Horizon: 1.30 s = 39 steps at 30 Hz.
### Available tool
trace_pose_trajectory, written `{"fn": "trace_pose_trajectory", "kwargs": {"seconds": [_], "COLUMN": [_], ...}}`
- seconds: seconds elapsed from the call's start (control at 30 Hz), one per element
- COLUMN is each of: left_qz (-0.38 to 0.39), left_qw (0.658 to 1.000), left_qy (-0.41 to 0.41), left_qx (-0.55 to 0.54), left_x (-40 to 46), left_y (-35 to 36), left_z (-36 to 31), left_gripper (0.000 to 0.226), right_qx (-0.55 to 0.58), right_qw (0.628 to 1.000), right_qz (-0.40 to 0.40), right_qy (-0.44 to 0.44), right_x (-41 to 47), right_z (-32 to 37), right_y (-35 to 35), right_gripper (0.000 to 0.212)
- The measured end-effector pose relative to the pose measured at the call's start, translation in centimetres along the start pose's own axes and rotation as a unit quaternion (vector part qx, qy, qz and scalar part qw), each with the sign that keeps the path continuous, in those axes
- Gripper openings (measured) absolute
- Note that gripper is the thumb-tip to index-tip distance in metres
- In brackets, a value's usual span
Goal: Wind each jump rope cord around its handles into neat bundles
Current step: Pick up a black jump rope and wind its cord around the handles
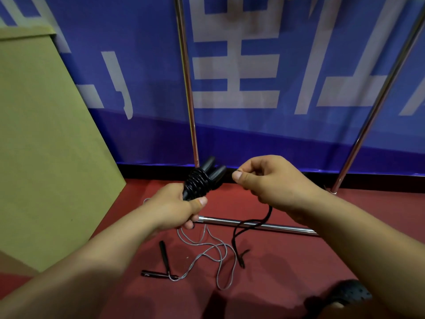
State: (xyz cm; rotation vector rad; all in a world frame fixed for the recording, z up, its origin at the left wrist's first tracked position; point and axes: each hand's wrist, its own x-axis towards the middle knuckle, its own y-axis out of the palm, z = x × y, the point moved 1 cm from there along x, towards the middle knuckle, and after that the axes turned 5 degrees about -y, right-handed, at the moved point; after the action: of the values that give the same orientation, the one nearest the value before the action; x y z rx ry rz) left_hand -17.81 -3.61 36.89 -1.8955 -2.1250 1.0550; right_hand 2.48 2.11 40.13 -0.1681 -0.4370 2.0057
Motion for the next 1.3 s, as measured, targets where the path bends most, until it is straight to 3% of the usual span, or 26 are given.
{"fn": "trace_pose_trajectory", "kwargs": {"seconds": [0.37,0.63,0.73,0.93,1.1,1.3], "left_qz": [0.156,0.204,0.202,0.173,0.156,0.096], "left_qw": [0.984,0.974,0.972,0.967,0.952,0.931], "left_qy": [0.018,0.033,0.054,0.1,0.141,0.218], "left_qx": [0.086,0.089,0.108,0.155,0.224,0.275], "left_x": [-1.0,-1.4,-1.6,-1.6,-1.4,-2.0], "left_y": [1.1,1.3,1.3,0.7,0.6,1.0], "left_z": [-0.6,-1.1,-1.4,-1.5,-1.1,-2.0], "left_gripper": [0.013,0.013,0.012,0.018,0.022,0.025], "right_qx": [-0.031,-0.112,-0.192,-0.194,-0.111,-0.02], "right_qw": [0.999,0.991,0.977,0.978,0.994,0.998], "right_qz": [0.015,-0.002,0.001,-0.007,0.0,0.041], "right_qy": [-0.033,-0.071,-0.091,-0.079,-0.012,0.038], "right_x": [0.4,0.8,1.0,1.2,1.6,2.1], "right_z": [-0.6,-1.0,-0.8,-0.7,-0.9,-1.2], "right_y": [-0.4,-0.5,-0.6,-1.3,-1.7,-1.7], "right_gripper": [0.016,0.014,0.012,0.022,0.037,0.026]}}
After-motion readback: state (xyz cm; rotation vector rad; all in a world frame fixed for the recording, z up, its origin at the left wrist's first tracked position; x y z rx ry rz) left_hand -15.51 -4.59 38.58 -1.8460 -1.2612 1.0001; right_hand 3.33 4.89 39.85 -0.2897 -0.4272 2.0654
